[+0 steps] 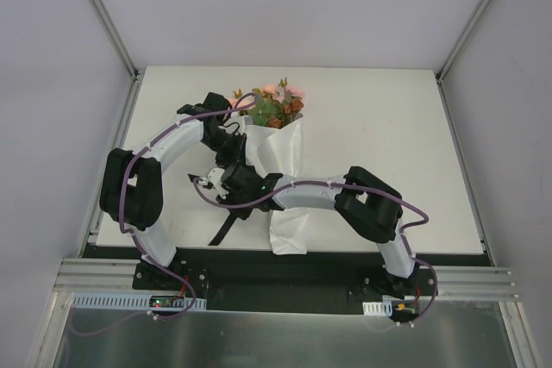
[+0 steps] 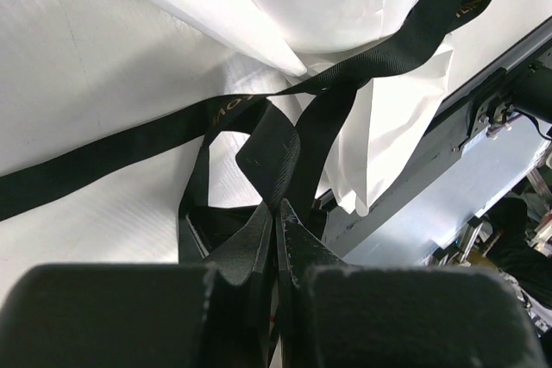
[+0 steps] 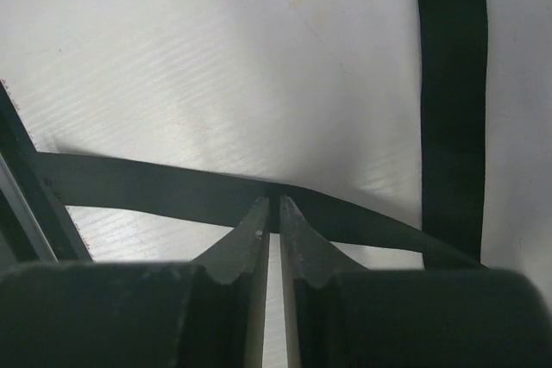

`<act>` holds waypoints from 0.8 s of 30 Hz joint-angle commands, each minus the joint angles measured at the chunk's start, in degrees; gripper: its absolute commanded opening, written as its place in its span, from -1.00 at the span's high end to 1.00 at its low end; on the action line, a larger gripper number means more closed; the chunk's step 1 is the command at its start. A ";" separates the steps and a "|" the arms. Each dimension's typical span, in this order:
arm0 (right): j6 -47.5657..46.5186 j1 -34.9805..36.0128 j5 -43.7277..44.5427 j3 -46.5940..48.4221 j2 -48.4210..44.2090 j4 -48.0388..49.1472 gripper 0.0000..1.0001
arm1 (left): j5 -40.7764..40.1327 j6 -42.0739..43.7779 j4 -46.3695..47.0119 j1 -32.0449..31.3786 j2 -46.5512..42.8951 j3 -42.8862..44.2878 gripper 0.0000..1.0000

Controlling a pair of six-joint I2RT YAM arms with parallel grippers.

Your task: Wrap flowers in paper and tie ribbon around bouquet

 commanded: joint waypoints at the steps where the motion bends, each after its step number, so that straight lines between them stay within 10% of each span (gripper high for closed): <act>1: 0.48 0.56 -0.49 -2.68 0.46 -1.15 0.88 | 1.63 -0.02 -0.03 -0.22 -2.04 -0.54 1.00; 18: 0.65 0.83 2.05 -9.30 -14.39 -4.74 0.95 | 3.91 -1.34 2.61 -0.22 -3.36 -3.18 1.00; 24: 14.53 2.40 11.25 0.55 -8.52 -13.44 -0.22 | 3.04 -1.52 2.70 -0.22 -3.36 -3.18 1.00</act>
